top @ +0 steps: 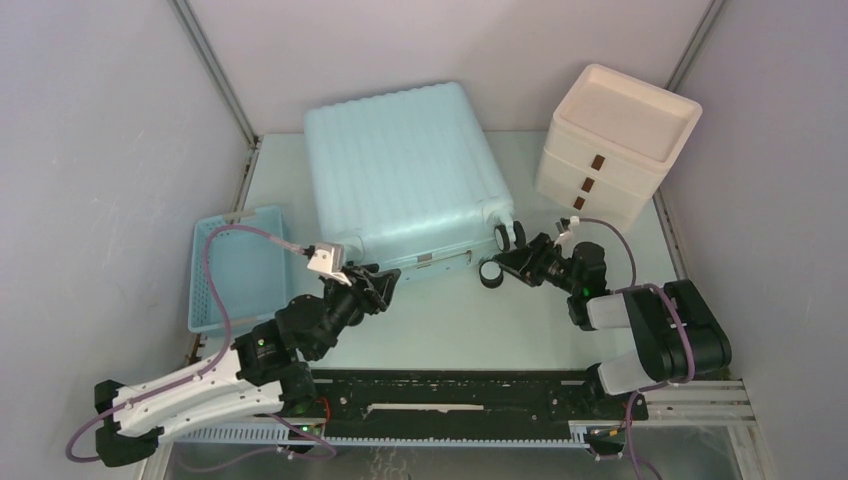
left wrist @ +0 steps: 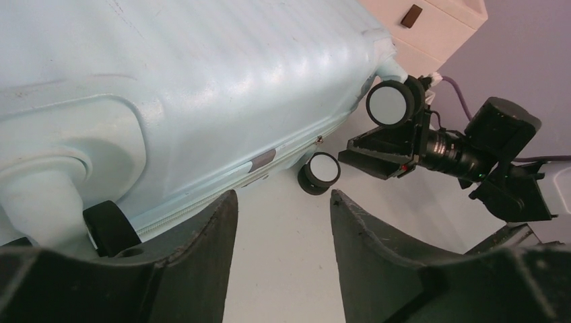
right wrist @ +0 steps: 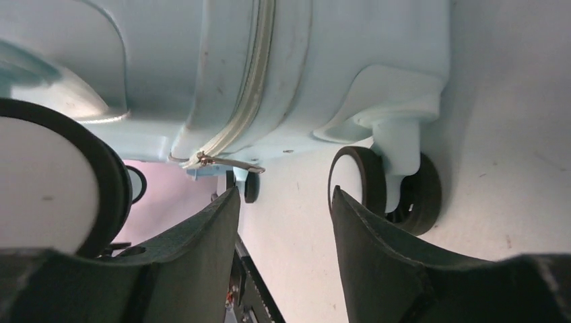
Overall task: Open, take out, and arrange the luggage
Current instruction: Unzip the luggage at the center of the board.
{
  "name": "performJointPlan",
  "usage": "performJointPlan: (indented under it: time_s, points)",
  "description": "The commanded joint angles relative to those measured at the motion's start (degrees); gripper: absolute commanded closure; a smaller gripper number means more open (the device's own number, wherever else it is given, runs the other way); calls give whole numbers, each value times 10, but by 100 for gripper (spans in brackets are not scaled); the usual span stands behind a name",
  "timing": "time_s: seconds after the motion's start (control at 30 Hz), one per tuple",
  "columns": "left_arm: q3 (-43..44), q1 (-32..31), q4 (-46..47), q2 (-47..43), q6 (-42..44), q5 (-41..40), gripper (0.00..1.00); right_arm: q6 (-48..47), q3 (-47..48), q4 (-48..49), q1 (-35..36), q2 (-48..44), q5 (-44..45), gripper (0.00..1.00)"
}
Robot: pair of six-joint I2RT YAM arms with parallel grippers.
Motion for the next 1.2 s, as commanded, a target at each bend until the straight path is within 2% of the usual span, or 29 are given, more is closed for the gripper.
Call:
performJointPlan:
  time_s: [0.0, 0.07, 0.2, 0.37, 0.53, 0.9, 1.17]
  points:
    - [4, 0, 9, 16, 28, 6, 38, -11, 12, 32, -14, -3, -32, 38]
    - [18, 0, 6, 26, 48, 19, 32, -8, 19, 70, -11, 24, -64, 38]
    - [47, 1, 1, 59, 93, 65, 31, 0, 40, 103, -15, 71, -114, 41]
    - [62, 1, 2, 100, 109, 102, 31, -12, 40, 72, -6, 73, -105, 46]
    - [44, 1, 31, 112, 88, 115, 31, 20, 45, 119, 26, 87, -89, 48]
    - [25, 1, 66, 99, 68, 115, 31, 116, 81, 300, 31, 207, -89, 43]
    - [23, 1, 66, 99, 62, 113, 31, 137, 93, 318, 49, 231, -77, 39]
